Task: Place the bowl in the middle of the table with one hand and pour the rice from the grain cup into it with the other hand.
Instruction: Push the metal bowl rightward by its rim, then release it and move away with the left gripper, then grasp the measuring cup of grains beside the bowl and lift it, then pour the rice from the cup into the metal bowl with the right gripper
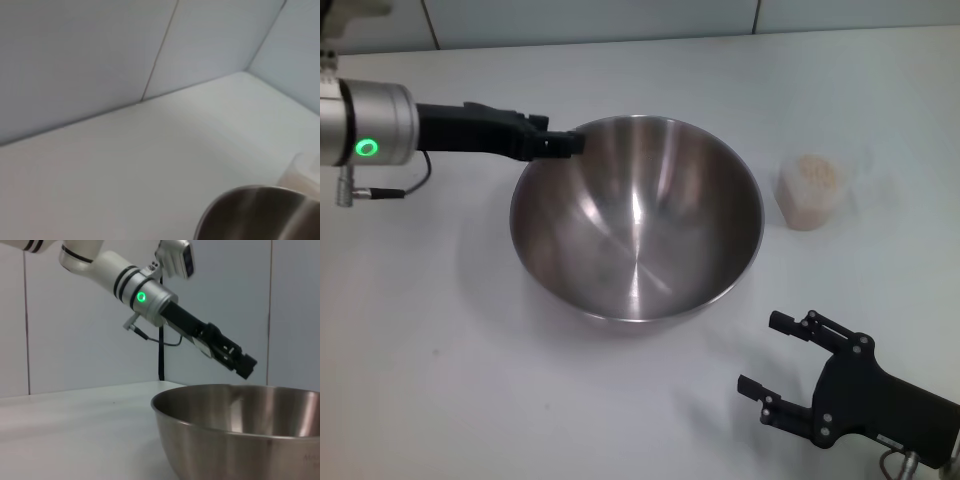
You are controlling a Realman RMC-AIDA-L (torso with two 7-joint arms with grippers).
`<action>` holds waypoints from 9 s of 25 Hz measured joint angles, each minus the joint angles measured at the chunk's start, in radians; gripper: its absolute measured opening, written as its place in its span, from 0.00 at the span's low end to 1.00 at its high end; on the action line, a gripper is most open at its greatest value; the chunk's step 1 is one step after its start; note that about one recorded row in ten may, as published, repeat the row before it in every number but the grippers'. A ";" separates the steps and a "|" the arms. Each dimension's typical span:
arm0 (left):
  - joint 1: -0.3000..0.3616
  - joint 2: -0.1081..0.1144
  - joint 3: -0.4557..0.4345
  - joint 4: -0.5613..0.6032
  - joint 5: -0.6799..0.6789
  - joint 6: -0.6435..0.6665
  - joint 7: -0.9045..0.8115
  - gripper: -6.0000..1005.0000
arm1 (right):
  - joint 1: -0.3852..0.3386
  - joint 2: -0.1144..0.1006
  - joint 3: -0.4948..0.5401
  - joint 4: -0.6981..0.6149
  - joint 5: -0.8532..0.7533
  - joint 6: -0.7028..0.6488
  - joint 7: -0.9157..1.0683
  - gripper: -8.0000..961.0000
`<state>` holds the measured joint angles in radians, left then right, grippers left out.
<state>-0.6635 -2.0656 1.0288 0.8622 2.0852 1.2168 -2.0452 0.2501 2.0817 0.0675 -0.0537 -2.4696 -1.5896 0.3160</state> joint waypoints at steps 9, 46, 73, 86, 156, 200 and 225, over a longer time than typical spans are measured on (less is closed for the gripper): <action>0.257 0.002 -0.032 0.289 -0.304 0.054 0.304 0.75 | -0.003 0.000 0.000 -0.005 0.001 -0.005 0.000 0.80; 0.449 0.047 -0.045 -0.371 -0.510 0.253 1.336 0.83 | -0.047 0.004 0.400 0.022 0.011 0.143 -0.005 0.80; 0.453 0.015 -0.052 -0.382 -0.499 0.210 1.363 0.83 | 0.053 0.006 0.759 0.135 0.011 0.431 -0.115 0.80; 0.449 0.015 -0.052 -0.382 -0.498 0.201 1.358 0.83 | 0.093 0.006 0.755 0.147 0.011 0.500 -0.115 0.80; 0.442 0.021 -0.050 -0.420 -0.498 0.185 1.363 0.83 | 0.152 0.006 0.791 0.175 0.007 0.545 -0.164 0.44; 0.444 0.019 -0.049 -0.420 -0.498 0.185 1.363 0.83 | 0.112 0.011 0.545 0.508 0.009 0.255 -1.076 0.02; 0.440 0.016 -0.042 -0.420 -0.498 0.185 1.363 0.83 | 0.118 0.011 0.419 0.557 0.003 0.304 -2.004 0.02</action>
<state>-0.2237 -2.0494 0.9865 0.4418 1.5876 1.4020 -0.6826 0.3679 2.0924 0.4863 0.5035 -2.4668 -1.2853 -1.6884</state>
